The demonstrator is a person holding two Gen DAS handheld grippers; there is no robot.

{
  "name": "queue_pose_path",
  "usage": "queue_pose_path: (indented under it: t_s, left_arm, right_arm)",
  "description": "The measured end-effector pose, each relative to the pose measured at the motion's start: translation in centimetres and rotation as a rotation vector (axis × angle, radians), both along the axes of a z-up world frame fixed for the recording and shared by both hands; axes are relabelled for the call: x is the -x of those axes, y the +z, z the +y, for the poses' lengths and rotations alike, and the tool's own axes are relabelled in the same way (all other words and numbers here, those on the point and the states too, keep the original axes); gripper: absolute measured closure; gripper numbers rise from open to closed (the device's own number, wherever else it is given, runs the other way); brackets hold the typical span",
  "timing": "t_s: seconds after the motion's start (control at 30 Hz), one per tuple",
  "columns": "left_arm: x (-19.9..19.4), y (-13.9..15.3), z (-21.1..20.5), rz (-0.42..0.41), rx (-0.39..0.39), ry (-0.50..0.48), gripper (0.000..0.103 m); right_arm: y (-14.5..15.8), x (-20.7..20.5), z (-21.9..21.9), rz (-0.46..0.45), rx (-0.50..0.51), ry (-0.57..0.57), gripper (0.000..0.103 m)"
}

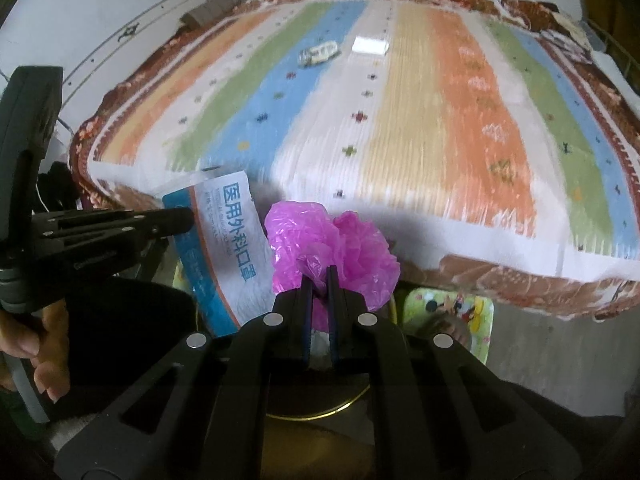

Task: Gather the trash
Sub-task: 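Lower mask packet in left tool while right tool lowers pink bag into bin, then open left tool over bin while right tool releases pink bag inside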

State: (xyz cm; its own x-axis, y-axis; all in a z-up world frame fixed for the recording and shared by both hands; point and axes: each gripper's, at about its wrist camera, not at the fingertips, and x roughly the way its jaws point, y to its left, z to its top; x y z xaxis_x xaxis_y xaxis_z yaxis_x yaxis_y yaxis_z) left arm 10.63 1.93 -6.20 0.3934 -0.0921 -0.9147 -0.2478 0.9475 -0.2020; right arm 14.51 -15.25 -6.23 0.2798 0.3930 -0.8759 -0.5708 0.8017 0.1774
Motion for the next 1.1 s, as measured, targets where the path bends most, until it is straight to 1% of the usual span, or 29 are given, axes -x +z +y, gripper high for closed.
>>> queue_pose_path:
  t_s: [0.2,0.37,0.47,0.73,0.77,0.8,0.83,0.87,0.9,0.97,1.1]
  left_arm:
    - [0.0,-1.3,0.9,0.043,0.041,0.039,0.103]
    - [-0.3,-2.7,1.0,0.097,0.099,0.050,0.103]
    - [-0.4,-3.3,0.9,0.118,0.100,0.054,0.103]
    - [-0.4,-3.7,0.9,0.142,0.120,0.052,0.103]
    - [-0.5,-3.8,0.9,0.148,0.123,0.048,0.101]
    - [-0.5,-3.8,0.8,0.152,0.117,0.042,0.097]
    - [-0.5,-3.7,0.8,0.150,0.109,0.040,0.084]
    - [-0.6,-3.6,0.8,0.144,0.103,0.043,0.073]
    - [-0.6,-3.5,0.9,0.140,0.099,0.048,0.072]
    - [-0.5,-3.3,1.3,0.131,0.099,0.069,0.072]
    - [-0.5,-2.9,1.6,0.115,0.097,0.079,0.068]
  right_arm:
    - [-1.9,0.1,0.5,0.081,0.022,0.002,0.097]
    - [-3.3,0.2,1.0,0.135,0.054,0.017,0.097]
    - [-4.1,0.3,1.4,0.169,0.073,0.031,0.097]
    - [-4.8,0.0,1.4,0.204,0.083,0.026,0.096]
    - [-5.0,0.0,1.5,0.217,0.084,0.030,0.094]
    - [-5.1,0.0,1.5,0.224,0.084,0.032,0.094]
    - [-5.2,0.0,1.5,0.227,0.082,0.030,0.089]
    - [-5.2,-0.1,1.4,0.226,0.080,0.026,0.084]
    - [-5.1,-0.1,1.4,0.226,0.078,0.023,0.082]
    - [-5.1,-0.1,1.3,0.224,0.075,0.019,0.073]
    - [-4.8,-0.1,1.3,0.210,0.070,0.015,0.067]
